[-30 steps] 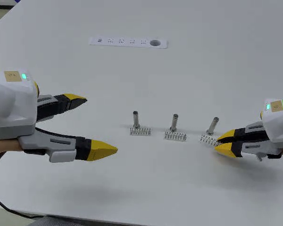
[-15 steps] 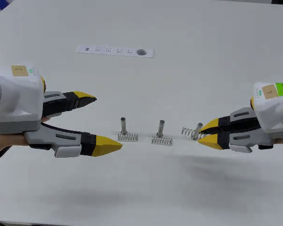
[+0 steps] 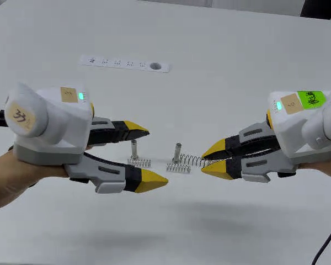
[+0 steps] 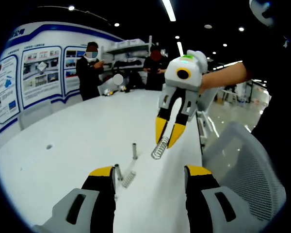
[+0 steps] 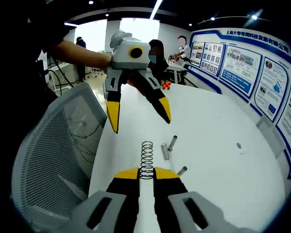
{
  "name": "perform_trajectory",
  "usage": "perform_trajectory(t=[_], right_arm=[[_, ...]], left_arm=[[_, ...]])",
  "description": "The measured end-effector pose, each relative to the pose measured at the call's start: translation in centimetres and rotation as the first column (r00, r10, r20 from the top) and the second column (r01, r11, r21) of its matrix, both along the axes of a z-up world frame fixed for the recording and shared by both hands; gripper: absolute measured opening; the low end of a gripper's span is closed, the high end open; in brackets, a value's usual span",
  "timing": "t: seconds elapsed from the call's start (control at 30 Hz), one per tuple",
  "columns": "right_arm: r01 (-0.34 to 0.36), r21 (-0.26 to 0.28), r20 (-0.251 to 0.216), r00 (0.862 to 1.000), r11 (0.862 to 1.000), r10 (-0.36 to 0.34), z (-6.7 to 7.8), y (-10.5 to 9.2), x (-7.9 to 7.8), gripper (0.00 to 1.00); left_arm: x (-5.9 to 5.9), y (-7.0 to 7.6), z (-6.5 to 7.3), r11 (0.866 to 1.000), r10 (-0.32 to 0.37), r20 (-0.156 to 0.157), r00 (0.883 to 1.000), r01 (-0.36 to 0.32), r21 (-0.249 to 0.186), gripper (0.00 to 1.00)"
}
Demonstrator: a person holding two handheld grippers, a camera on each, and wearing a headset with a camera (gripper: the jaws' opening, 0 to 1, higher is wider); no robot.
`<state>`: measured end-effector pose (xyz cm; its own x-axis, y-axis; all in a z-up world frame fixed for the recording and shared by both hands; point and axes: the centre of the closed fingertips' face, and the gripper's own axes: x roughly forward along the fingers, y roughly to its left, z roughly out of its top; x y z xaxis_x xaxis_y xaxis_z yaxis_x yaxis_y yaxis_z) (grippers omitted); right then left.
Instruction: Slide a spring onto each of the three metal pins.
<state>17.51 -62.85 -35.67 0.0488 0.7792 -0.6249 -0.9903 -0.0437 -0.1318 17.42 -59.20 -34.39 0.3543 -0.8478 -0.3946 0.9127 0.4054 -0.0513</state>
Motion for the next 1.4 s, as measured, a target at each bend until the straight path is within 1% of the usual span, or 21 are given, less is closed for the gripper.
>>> perform_trajectory(t=[0.17,0.3,0.37,0.47,0.53,0.63,0.67,0.77,0.83,0.87,1.03,1.1,1.13,1.17,1.2,1.23,1.3,1.4], right_arm=[[-0.039,-0.010,-0.008,0.999,0.999,0.039,-0.2,0.8,-1.2,0.11],[-0.064,-0.014,-0.014,0.998,0.998,0.064,-0.2,1.3,-1.9,0.11],[-0.071,-0.015,-0.016,0.997,0.997,0.071,-0.2,1.5,-2.1,0.11],[-0.080,-0.010,-0.018,0.997,0.997,0.080,-0.1,1.7,-2.4,0.11],[-0.087,-0.011,-0.016,0.996,0.996,0.087,-0.1,1.8,-2.5,0.11],[-0.093,-0.012,-0.018,0.995,0.996,0.093,0.0,1.9,-2.6,0.11],[-0.094,-0.012,-0.019,0.995,0.995,0.094,0.0,1.9,-2.6,0.11],[-0.096,-0.007,-0.023,0.995,0.995,0.096,0.2,2.0,-2.6,0.11],[-0.102,-0.002,-0.027,0.994,0.995,0.102,0.3,2.1,-2.7,0.11],[-0.105,-0.006,-0.022,0.994,0.994,0.104,0.3,2.1,-2.7,0.11],[-0.120,-0.014,-0.024,0.993,0.993,0.119,0.3,2.1,-2.9,0.11],[-0.122,-0.012,-0.021,0.992,0.993,0.121,0.3,2.1,-3.0,0.11],[-0.125,-0.008,-0.017,0.992,0.992,0.125,0.4,2.2,-3.0,0.11],[-0.126,0.001,-0.012,0.992,0.992,0.126,0.6,2.1,-3.0,0.11],[-0.122,0.009,-0.020,0.992,0.993,0.122,0.7,2.1,-3.0,0.11],[-0.116,0.014,-0.036,0.993,0.993,0.116,0.7,2.0,-2.9,0.11],[-0.105,0.020,-0.037,0.994,0.994,0.105,0.7,2.1,-2.8,0.12],[-0.098,0.006,-0.041,0.994,0.995,0.098,0.2,1.9,-2.8,0.14]], left_arm=[[-0.9,-1.0,-0.4,0.999,-0.044,-0.011,0.999,0.043,-0.007,0.46],[-1.3,-1.7,-0.6,0.998,-0.067,-0.009,0.998,0.067,0.003,0.44],[-1.5,-1.8,-0.6,0.997,-0.079,-0.008,0.997,0.079,0.004,0.40],[-1.6,-2.1,-0.7,0.996,-0.092,-0.005,0.996,0.092,0.008,0.35],[-1.6,-2.1,-0.7,0.995,-0.098,-0.001,0.995,0.098,0.011,0.34],[-1.9,-2.3,-0.9,0.993,-0.118,0.003,0.993,0.118,0.021,0.28],[-2.0,-2.4,-0.9,0.992,-0.124,0.001,0.992,0.124,0.021,0.24],[-2.2,-2.5,-0.8,0.990,-0.140,0.007,0.990,0.140,0.021,0.18],[-2.2,-2.5,-0.7,0.989,-0.144,0.019,0.989,0.143,0.022,0.14],[-2.2,-2.5,-0.7,0.989,-0.146,0.020,0.989,0.145,0.024,0.14],[-2.6,-2.5,-0.8,0.986,-0.165,0.005,0.986,0.164,0.033,0.11],[-2.6,-2.5,-0.9,0.988,-0.150,-0.033,0.988,0.151,0.030,0.11],[-2.6,-2.5,-0.8,0.988,-0.153,-0.033,0.988,0.154,0.030,0.11],[-2.6,-2.5,-0.7,0.987,-0.158,-0.017,0.987,0.159,0.033,0.11],[-2.6,-2.5,-0.6,0.986,-0.166,-0.003,0.986,0.166,0.036,0.11],[-2.7,-2.6,-0.5,0.985,-0.170,-0.001,0.985,0.170,0.035,0.11],[-2.7,-2.7,-0.4,0.984,-0.175,0.001,0.985,0.174,0.039,0.10],[-2.8,-3.0,-0.1,0.982,-0.185,0.004,0.983,0.185,0.030,0.10]])
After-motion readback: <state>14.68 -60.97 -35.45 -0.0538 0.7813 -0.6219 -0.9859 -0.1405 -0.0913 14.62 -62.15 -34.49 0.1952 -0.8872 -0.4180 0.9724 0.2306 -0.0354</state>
